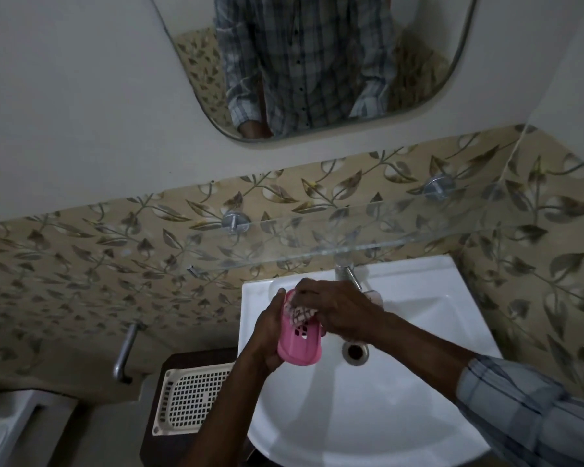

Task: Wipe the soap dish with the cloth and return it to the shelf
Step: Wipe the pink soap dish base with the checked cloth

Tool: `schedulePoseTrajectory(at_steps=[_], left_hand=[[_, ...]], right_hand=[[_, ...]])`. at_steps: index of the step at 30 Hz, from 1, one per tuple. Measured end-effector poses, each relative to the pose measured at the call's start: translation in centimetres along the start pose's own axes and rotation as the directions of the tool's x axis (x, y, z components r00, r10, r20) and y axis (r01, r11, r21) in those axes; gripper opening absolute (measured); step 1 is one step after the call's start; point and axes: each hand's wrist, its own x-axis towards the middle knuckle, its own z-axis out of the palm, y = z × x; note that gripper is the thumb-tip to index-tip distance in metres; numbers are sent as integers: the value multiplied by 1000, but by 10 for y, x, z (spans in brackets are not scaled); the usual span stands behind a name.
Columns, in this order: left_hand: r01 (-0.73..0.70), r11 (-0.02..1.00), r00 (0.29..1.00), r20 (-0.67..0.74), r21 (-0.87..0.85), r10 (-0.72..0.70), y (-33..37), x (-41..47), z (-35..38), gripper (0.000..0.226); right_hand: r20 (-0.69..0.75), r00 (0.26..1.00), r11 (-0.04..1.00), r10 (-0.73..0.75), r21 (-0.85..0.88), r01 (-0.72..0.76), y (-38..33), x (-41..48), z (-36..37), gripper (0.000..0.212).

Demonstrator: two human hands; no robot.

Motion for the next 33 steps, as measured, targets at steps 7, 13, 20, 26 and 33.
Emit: schedulePoseTrajectory(at_steps=[7,13,20,26,33], left_hand=[[15,1000,1000,15,3,-15,-4,5,-7,53],[37,996,996,-86,81,-30,5,11,-10,57],[142,974,987,-105,177,-125,8,12,-9,63],[40,999,999,23,29,-40,-4,7,-11,77],[-156,985,983,-82,72,162,-20,14,-12,87]], right_hand=[[11,997,994,71,88,-72,-8,-2,6,38],[14,998,988,-54,149,51,-28,-14,18,47],[47,996,995,-77,68,74,-27,-23,24,44],[-142,940,949,311,100,-299,14,-10,4,47],[-95,630,572,771,540,-618,5,-2,2,13]])
